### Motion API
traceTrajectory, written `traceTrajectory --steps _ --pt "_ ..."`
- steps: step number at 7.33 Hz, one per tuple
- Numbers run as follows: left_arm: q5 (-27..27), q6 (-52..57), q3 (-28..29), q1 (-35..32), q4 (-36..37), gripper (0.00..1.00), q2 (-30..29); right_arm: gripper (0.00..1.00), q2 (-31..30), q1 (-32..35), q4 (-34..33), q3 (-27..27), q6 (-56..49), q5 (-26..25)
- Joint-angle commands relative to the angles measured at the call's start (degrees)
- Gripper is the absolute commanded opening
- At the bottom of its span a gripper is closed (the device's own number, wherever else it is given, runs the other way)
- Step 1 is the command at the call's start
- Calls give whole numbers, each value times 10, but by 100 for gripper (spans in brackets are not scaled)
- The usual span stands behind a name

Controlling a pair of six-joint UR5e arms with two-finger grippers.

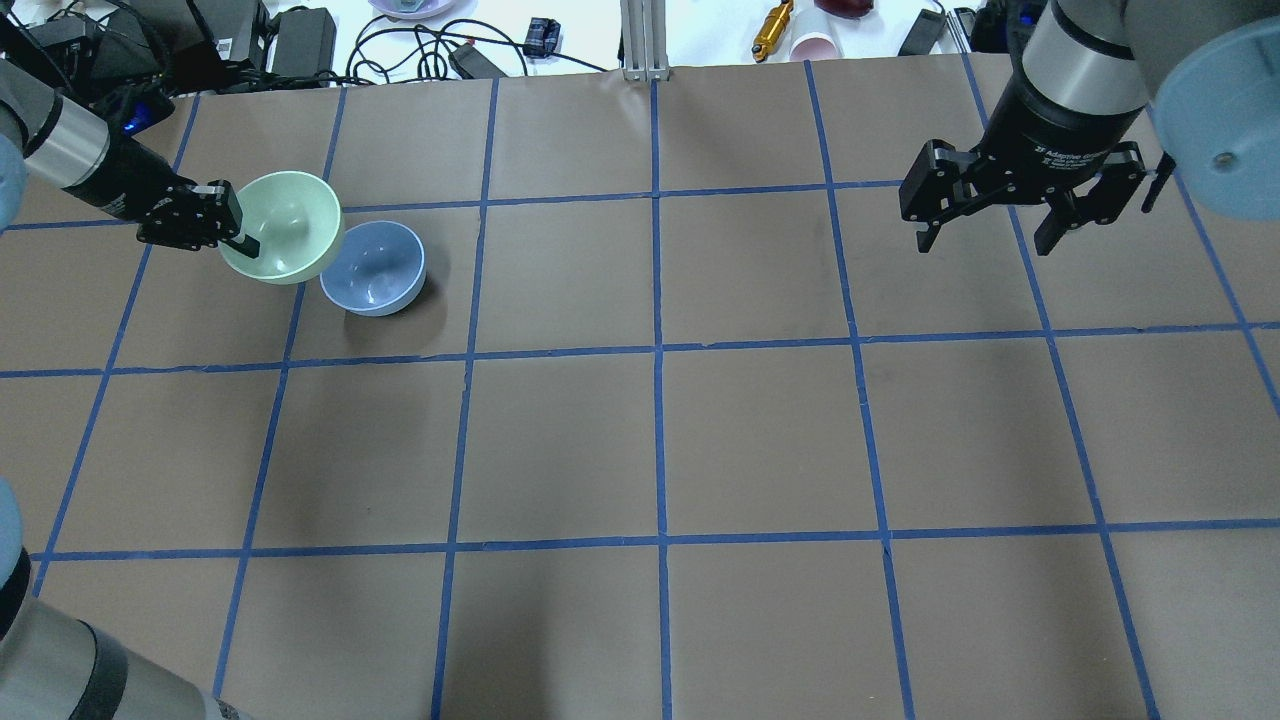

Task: Stack green bowl on blue bowl
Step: 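Lift the pale green bowl and carry it over the light blue bowl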

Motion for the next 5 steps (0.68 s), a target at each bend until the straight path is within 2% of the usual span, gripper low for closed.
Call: traceTrajectory --steps 1,2,5 --pt "5 -28 3 -19 20 12 -21 100 0 0 0 0 0 0" --pt "4 -62 3 -33 24 12 -21 100 0 0 0 0 0 0" --pt "4 -60 2 -41 35 12 -34 100 0 0 0 0 0 0"
